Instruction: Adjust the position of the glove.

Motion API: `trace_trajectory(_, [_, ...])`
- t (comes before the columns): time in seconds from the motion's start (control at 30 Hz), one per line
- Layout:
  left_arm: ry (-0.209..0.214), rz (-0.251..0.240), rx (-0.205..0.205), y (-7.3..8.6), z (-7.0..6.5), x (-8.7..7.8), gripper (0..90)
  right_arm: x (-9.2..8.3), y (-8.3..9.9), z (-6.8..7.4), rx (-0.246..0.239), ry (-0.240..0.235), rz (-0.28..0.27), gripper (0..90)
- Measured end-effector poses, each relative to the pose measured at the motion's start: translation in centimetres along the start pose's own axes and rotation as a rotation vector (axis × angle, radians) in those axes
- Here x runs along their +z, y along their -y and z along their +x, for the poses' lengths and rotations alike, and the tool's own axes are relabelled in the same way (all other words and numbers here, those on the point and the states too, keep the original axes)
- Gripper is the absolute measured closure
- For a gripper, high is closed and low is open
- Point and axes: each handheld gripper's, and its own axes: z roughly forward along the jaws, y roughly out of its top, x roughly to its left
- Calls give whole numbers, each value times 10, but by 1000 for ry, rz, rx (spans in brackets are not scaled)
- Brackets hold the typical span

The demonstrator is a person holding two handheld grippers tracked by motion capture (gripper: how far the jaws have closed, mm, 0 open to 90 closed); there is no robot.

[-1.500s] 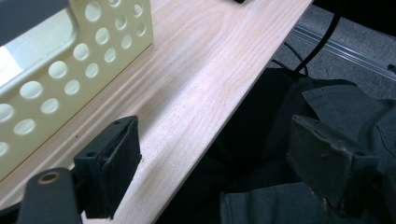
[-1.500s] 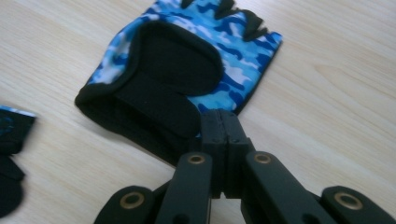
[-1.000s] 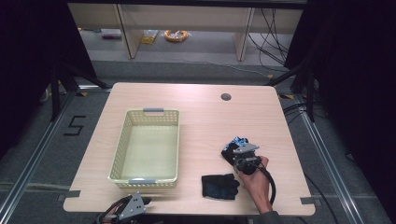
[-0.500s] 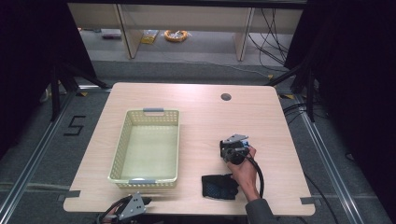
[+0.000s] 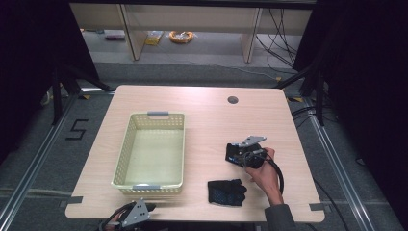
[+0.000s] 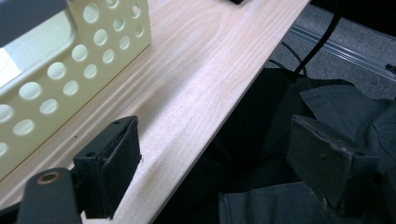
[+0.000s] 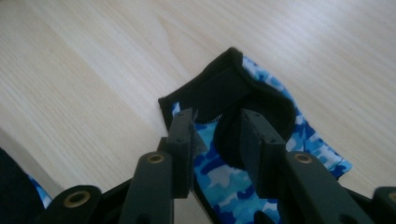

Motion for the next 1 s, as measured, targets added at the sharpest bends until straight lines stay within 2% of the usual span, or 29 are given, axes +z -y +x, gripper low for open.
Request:
trace_trajectory(0.07, [7, 0, -12, 0, 0, 0, 168, 4, 3, 0, -5, 9, -5, 631])
trace_trajectory(0.1, [9, 2, -13, 0, 0, 0, 169, 3, 3, 0, -7, 2, 13, 624])
trace_trajectory(0.13, [1, 2, -5, 0, 0, -1, 169, 2, 3, 0, -1, -20, 36, 619])
trace_trajectory(0.17, [2, 0, 21, -1, 2, -1, 168, 4, 4, -1, -6, -16, 27, 613])
trace_trajectory(0.2, [4, -4, 18, 0, 1, -1, 168, 6, 5, 0, -3, -5, 16, 607])
trace_trajectory(0.23, [-1, -1, 18, 0, 1, -1, 168, 5, 5, -1, -2, -20, 39, 603])
trace_trajectory(0.27, [1, -1, 19, 0, 1, 0, 168, 8, 6, -1, -7, -12, 27, 603])
trace_trajectory(0.3, [-1, 1, -2, 0, 0, 0, 168, 8, 6, -2, -22, -26, 46, 610])
trace_trajectory(0.37, [-1, 8, 8, 0, 0, 0, 169, 12, 7, -2, -23, -44, 47, 669])
trace_trajectory(0.4, [-1, 2, 2, 0, 0, 0, 169, 12, 7, -2, -3, -63, 35, 696])
trace_trajectory(0.47, [1, 1, -1, 0, 0, 0, 169, 11, 8, -5, -12, -84, 37, 746])
trace_trajectory(0.5, [8, 1, -10, 0, 0, 1, 169, 13, 10, -6, -6, -84, 13, 760])
trace_trajectory(0.6, [-1, 0, 0, 0, 0, 0, 169, 11, 10, -8, -6, -109, 20, 893])
trace_trajectory(0.7, [-4, 7, 10, 0, 0, 0, 169, 12, 9, -5, -21, -90, 11, 896])
trace_trajectory(0.8, [2, -1, -1, 0, 0, 0, 169, 11, 8, -6, -27, -85, 1, 897])
trace_trajectory(0.83, [3, -1, -2, 0, 0, 0, 169, 8, 7, -7, -32, -88, 13, 897])
trace_trajectory(0.87, [12, -3, -12, 0, 0, 1, 169, 6, 6, -7, -33, -82, -6, 898])
trace_trajectory(0.97, [3, 0, -3, 0, 0, 0, 169, -3, 2, -8, -48, -70, -45, 898])
trace_trajectory(1.0, [8, -5, -10, 0, 0, 1, 169, -6, 0, -9, -75, -72, -43, 898])
